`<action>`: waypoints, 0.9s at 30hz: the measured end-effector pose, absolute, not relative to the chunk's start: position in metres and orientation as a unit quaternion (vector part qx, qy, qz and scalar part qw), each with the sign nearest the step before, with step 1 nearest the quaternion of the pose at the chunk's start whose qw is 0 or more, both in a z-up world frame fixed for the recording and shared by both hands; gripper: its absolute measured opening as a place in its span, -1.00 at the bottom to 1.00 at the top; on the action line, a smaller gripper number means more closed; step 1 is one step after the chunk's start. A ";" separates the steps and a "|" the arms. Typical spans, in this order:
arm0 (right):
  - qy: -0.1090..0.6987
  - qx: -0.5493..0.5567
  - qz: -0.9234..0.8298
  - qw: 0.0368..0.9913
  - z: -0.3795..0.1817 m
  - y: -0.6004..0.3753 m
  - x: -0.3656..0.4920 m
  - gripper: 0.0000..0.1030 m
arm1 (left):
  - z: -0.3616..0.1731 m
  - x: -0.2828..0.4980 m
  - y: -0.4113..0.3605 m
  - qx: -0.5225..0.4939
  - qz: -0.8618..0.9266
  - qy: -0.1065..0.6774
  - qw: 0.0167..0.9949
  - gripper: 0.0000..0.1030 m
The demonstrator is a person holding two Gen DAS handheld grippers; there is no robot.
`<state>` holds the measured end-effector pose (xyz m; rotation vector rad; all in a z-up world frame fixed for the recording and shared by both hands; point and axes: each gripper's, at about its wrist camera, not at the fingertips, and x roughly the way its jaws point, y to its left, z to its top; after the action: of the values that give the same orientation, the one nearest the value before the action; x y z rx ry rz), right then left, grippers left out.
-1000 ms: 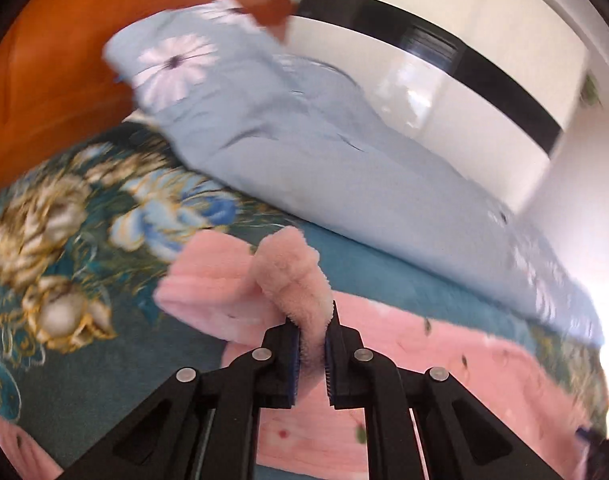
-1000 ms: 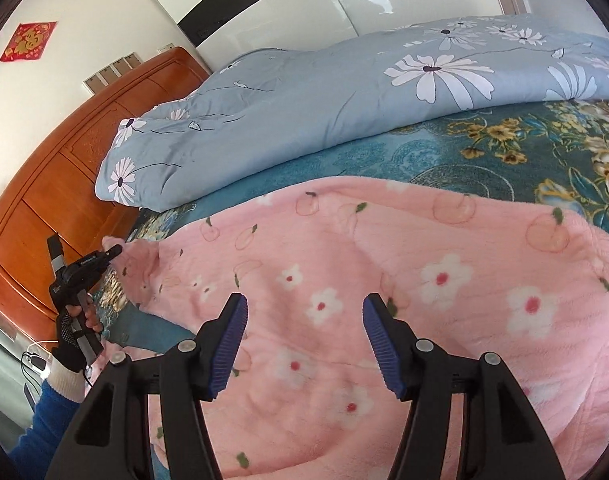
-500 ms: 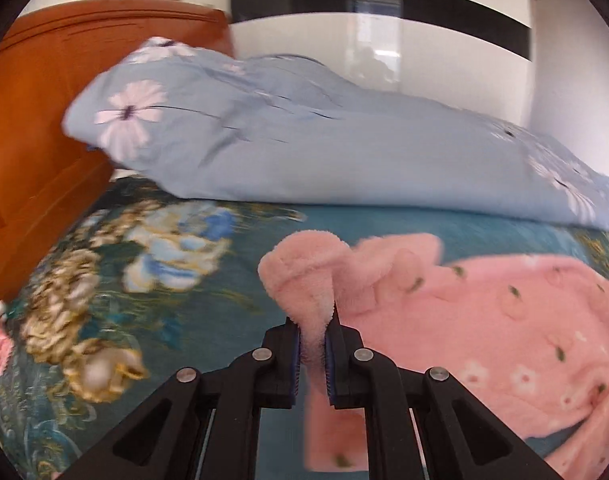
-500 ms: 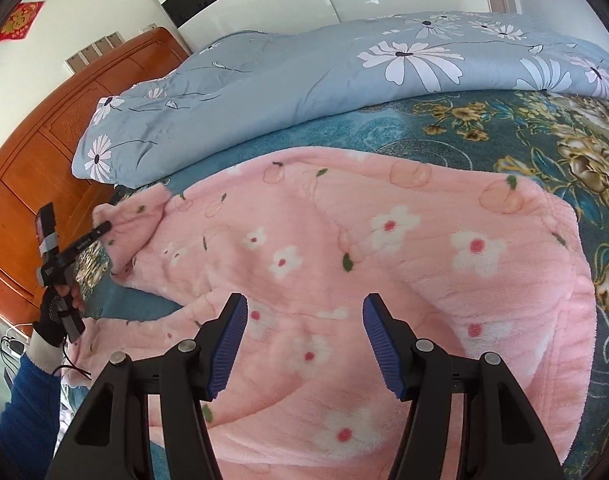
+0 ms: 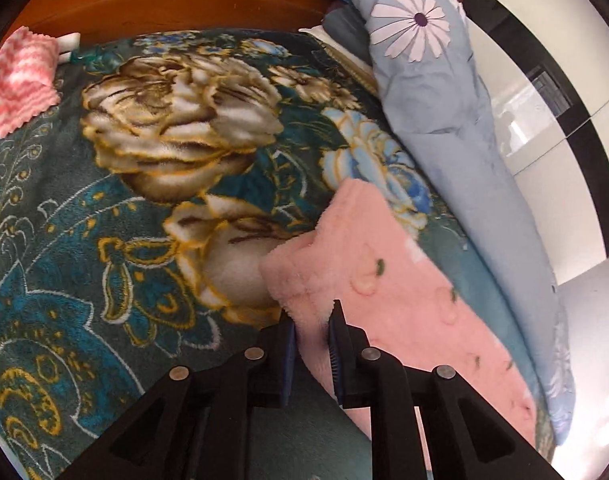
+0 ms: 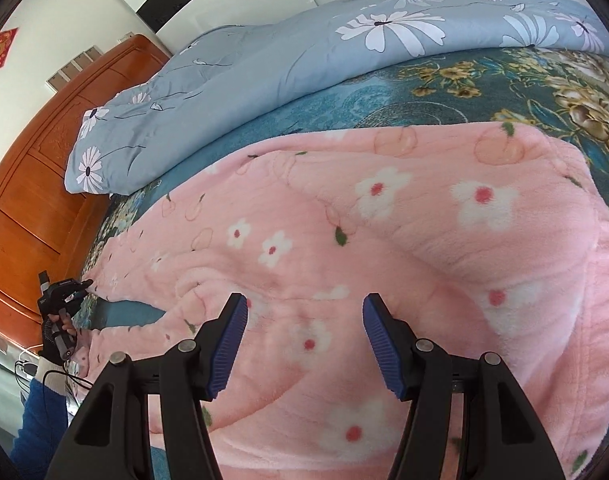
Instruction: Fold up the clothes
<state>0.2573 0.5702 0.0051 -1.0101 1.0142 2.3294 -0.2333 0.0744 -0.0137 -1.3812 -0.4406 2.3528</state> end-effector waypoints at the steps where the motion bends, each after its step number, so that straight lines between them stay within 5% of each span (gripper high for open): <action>1: 0.365 -0.358 0.835 0.204 0.009 0.569 0.265 0.20 | -0.003 -0.225 0.070 -0.485 0.836 -0.160 0.199 -0.58; 9: 0.356 -0.339 0.845 0.210 0.031 0.539 0.337 0.20 | 0.041 -0.136 0.032 -0.442 0.851 -0.129 0.251 0.33; 15: 0.380 -0.341 0.835 0.208 0.012 0.510 0.377 0.20 | -0.003 -0.053 0.023 -0.432 0.871 -0.018 0.232 0.35; 22: 0.440 -0.332 0.808 0.209 -0.024 0.493 0.410 0.20 | -0.040 -0.047 0.046 -0.423 0.885 0.110 0.161 0.35; 27: 0.482 -0.289 0.796 0.226 -0.040 0.505 0.420 0.20 | -0.040 -0.063 0.036 -0.427 0.888 0.089 0.144 0.34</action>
<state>0.4201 0.5048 -0.0402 -0.7969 1.3274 2.1936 -0.0625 0.0358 -0.0399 -1.2318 0.2553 2.5604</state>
